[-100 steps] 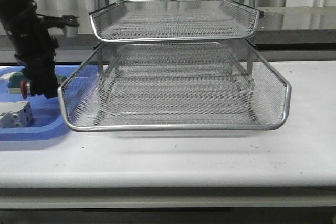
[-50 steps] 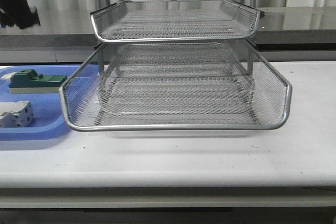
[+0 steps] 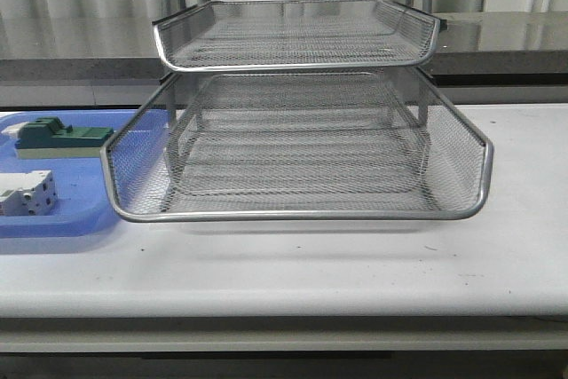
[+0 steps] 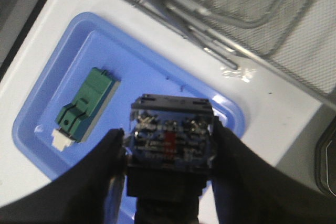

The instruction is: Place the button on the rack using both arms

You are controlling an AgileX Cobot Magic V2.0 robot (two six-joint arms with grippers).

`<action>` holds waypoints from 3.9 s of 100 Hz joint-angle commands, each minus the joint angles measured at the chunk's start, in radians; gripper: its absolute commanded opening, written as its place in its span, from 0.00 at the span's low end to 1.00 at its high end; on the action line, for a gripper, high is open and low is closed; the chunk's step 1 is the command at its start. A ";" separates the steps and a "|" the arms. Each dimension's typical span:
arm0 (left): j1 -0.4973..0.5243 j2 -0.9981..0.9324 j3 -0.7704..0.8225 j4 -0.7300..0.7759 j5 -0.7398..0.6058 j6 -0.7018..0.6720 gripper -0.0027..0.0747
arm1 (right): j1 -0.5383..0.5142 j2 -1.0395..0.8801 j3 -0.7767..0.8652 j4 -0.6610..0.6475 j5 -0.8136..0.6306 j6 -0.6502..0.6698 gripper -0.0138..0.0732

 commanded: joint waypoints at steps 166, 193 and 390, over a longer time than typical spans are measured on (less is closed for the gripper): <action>-0.473 0.236 0.030 -0.107 -0.148 -0.080 0.67 | 0.000 0.006 -0.032 -0.010 -0.056 -0.003 0.08; -0.421 0.130 0.014 -0.099 -0.086 -0.147 0.67 | 0.000 0.006 -0.032 -0.010 -0.056 -0.003 0.08; 0.138 -1.170 1.394 -0.426 -1.354 -0.320 0.66 | 0.000 0.006 -0.032 -0.010 -0.056 -0.003 0.08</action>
